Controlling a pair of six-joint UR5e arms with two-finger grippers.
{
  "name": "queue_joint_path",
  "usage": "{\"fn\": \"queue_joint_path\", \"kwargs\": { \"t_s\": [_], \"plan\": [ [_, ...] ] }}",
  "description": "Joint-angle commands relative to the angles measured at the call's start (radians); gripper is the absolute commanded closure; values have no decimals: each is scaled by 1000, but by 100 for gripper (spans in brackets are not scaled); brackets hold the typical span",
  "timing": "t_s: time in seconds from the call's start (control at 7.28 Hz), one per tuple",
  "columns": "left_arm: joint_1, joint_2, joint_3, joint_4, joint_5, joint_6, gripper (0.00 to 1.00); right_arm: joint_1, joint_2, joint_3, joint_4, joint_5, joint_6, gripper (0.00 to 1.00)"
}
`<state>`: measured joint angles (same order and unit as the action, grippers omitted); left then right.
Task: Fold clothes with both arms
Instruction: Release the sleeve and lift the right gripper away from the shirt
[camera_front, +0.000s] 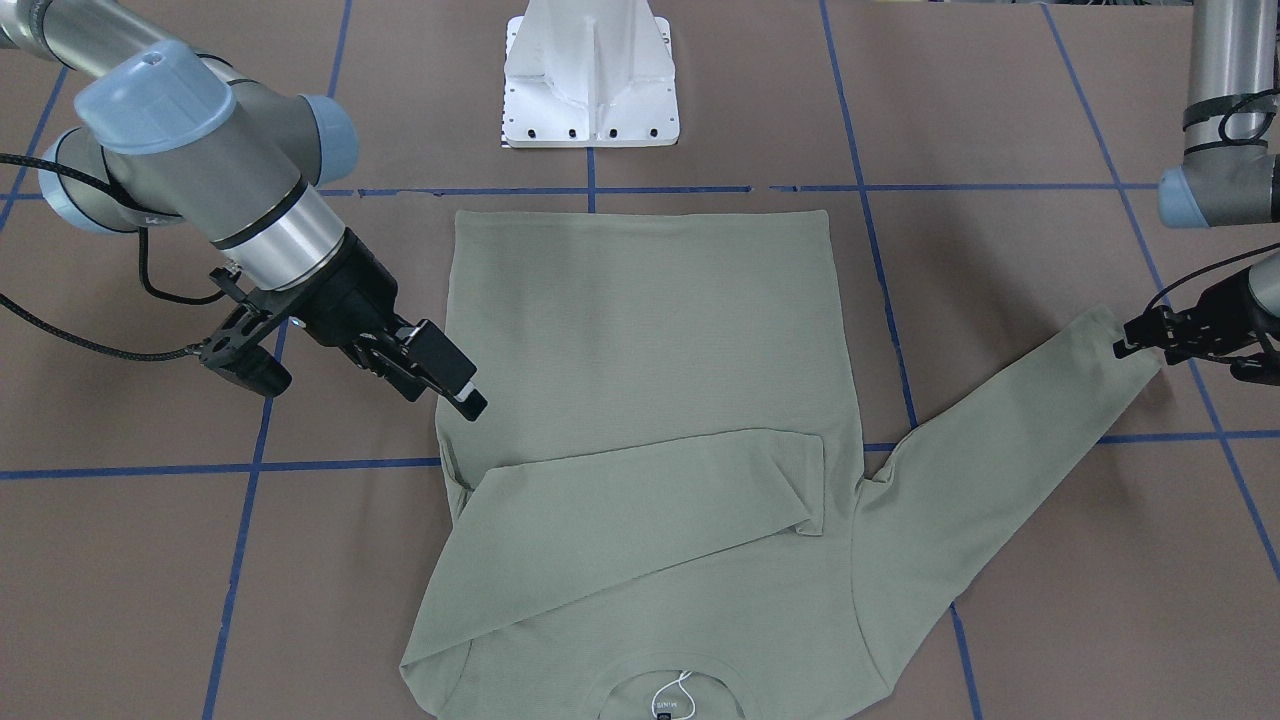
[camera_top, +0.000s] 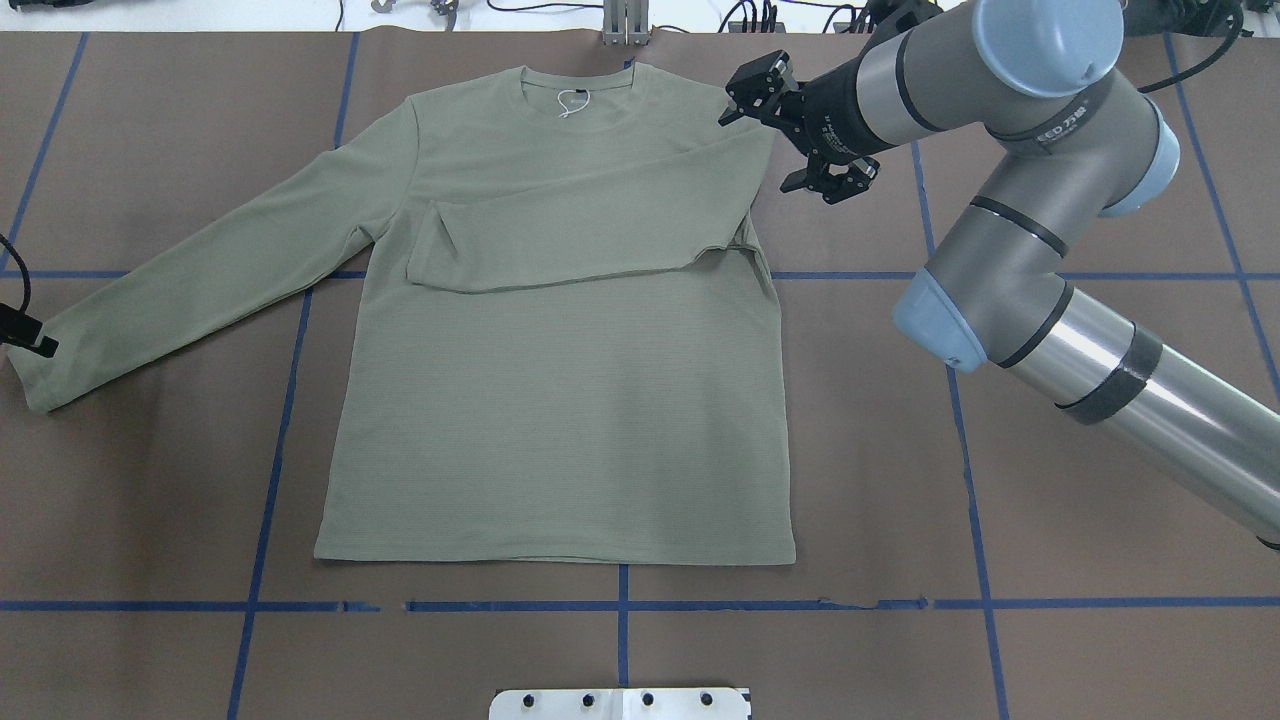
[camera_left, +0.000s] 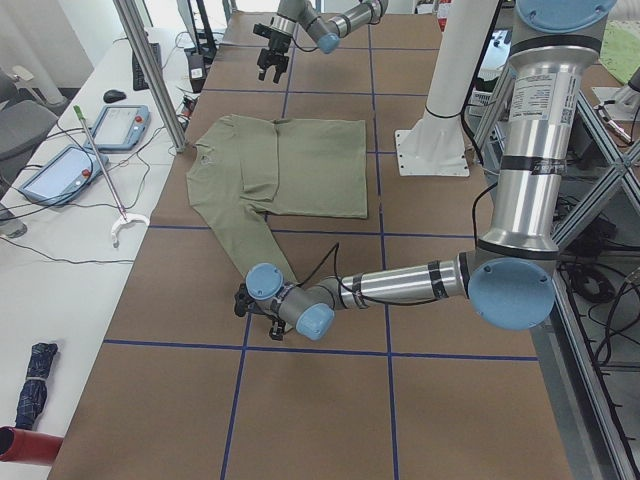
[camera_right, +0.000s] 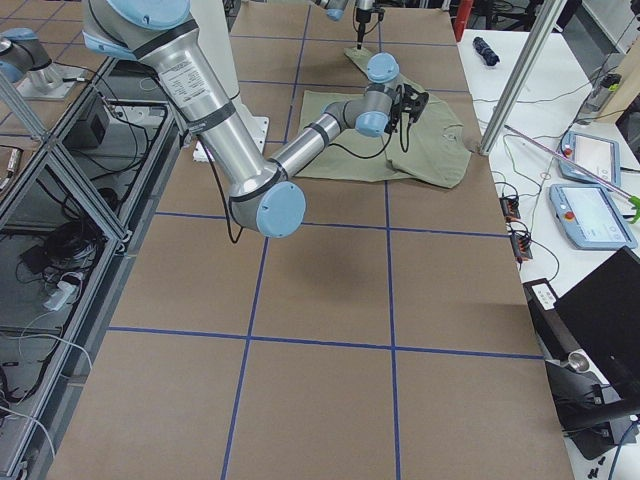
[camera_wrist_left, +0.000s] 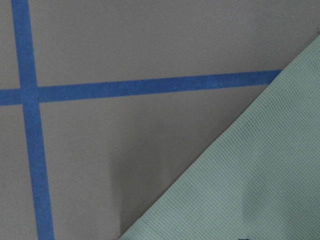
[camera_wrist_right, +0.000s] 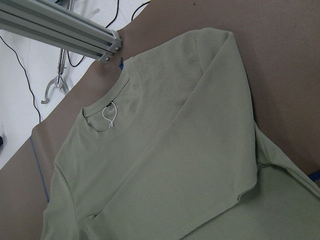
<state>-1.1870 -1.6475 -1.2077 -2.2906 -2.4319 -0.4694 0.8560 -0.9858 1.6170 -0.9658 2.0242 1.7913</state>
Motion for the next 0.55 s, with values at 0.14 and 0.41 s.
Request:
{"fn": "queue_joint_path", "kwargs": {
  "t_s": [0.14, 0.41],
  "plan": [
    [4, 3, 8, 0, 1, 5, 22, 0, -16, 12, -1, -5, 0, 1],
    [4, 9, 8, 0, 1, 2, 28, 0, -16, 18, -1, -5, 0, 1]
  ]
}}
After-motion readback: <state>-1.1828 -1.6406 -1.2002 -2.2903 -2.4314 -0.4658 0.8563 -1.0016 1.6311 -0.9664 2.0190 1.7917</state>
